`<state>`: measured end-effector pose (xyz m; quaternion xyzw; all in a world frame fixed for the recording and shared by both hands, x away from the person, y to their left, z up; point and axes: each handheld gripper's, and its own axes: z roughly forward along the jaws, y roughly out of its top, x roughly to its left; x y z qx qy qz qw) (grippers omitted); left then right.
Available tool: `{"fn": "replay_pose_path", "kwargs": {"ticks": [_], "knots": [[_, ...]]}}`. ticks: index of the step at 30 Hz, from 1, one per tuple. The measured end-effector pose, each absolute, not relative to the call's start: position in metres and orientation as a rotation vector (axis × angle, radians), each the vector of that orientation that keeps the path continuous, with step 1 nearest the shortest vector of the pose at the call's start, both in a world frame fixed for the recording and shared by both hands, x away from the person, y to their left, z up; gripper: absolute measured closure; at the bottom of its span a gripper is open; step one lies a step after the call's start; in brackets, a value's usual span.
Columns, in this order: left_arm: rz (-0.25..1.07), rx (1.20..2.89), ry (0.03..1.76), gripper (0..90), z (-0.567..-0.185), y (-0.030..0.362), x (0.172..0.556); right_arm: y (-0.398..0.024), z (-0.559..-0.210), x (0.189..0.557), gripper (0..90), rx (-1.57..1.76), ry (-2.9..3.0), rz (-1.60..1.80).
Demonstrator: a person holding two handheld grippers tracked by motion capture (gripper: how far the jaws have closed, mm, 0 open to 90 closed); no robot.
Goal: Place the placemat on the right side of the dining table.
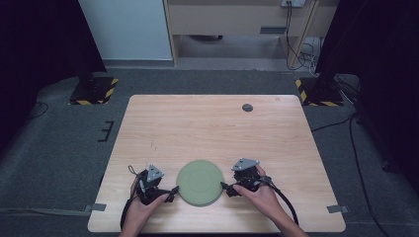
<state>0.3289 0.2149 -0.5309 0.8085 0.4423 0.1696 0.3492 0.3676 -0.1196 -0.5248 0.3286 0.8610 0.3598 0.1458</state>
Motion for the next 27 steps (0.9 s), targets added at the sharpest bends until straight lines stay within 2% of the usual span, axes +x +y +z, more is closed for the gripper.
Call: {"fn": "replay_pose_path", "kwargs": {"ticks": [11, 13, 20, 27], "knots": [[0.459, 2.087, 1.166, 1.4, -0.5305, 0.2120, 0.3333, -0.1195, -0.5249, 0.3699, 5.9, 0.957, 2.456, 1.016], [0.448, 2.083, 1.166, 3.2, -0.5297, 0.2122, 0.3324, -0.1200, -0.5246, 0.3687, 8.9, 0.969, 2.457, 1.029], [0.451, 2.077, 1.154, 3.1, -0.5282, 0.2093, 0.3296, -0.1179, -0.5228, 0.3623, 9.2, 0.949, 2.476, 1.049], [0.460, 2.081, 1.162, 1.2, -0.5282, 0.2076, 0.3332, -0.1173, -0.5231, 0.3651, 6.4, 0.966, 2.465, 1.034]]}}
